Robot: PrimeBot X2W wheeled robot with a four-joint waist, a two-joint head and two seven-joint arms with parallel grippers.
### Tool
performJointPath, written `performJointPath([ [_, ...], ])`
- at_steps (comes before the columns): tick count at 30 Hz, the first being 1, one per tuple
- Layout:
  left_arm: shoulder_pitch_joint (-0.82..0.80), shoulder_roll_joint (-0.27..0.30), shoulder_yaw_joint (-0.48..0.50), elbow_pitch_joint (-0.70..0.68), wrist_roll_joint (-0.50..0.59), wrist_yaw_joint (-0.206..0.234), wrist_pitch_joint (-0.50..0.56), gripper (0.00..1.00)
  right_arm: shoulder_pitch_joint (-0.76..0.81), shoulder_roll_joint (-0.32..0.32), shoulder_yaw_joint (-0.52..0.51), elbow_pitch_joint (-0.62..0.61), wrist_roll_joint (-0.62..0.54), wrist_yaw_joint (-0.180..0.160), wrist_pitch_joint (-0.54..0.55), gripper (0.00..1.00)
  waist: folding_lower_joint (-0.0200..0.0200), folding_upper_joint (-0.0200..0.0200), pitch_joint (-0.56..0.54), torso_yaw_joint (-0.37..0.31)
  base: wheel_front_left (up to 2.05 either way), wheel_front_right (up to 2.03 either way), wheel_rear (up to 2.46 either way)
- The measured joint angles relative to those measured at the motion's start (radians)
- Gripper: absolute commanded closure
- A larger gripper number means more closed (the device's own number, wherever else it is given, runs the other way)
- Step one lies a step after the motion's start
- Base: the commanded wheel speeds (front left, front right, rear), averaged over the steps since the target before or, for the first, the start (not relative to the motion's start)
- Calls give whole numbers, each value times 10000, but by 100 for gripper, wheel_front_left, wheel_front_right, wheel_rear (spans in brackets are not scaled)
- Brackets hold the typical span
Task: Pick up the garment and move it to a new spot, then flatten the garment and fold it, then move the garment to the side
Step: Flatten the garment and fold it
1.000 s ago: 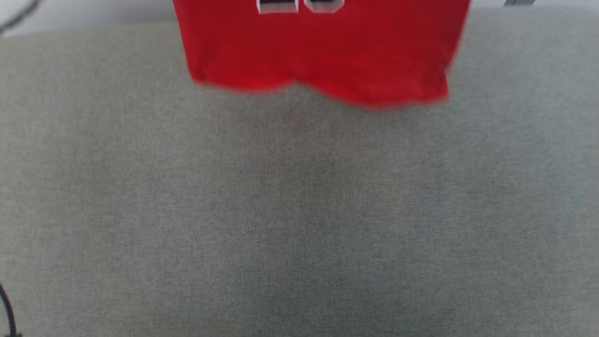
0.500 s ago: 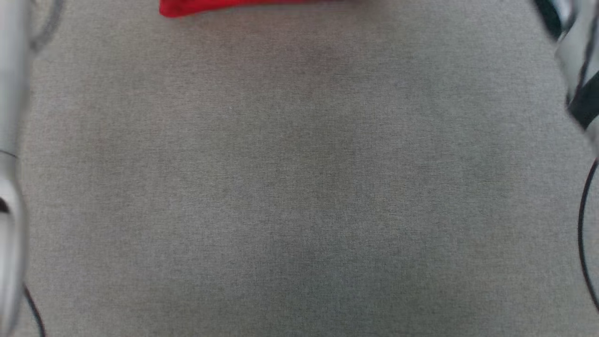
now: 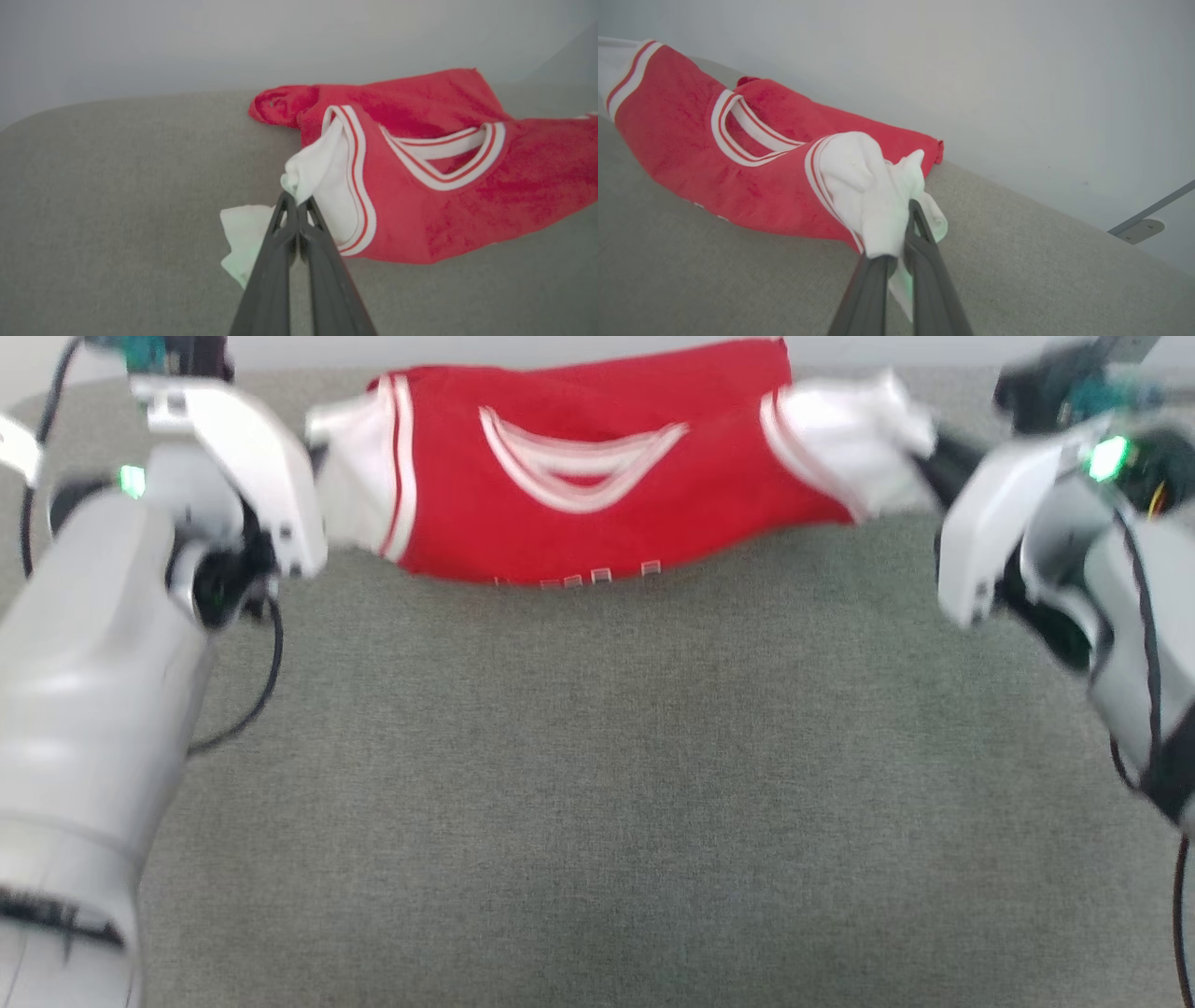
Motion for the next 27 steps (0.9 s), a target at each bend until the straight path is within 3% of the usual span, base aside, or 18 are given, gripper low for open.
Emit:
performJointPath([
  [7,2284,988,-240,-2130,-788,15,1526,100,1792,-1678,934,-2571,1047,0,809,100,0,0,-491,14,0,0,0],
  [9,3223,1379,-257,-3122,-1012,255,1862,100,2474,-2171,924,-3193,1421,0,976,100,0,0,-635,13,0,0,0],
  [20,8607,3783,-15,-8985,-2027,3359,3359,100,5573,-3848,481,-5616,1898,0,1964,100,0,0,-856,-3,0,0,0],
  [24,9934,4217,-54,-10291,-2395,4312,3737,100,6531,-4100,128,-6077,2071,0,2502,100,0,0,-802,-16,0,0,0],
  [27,10575,4293,-136,-10903,-2508,4679,3827,100,7267,-4161,-259,-6238,2201,0,2819,100,0,0,-718,3,0,0,0],
])
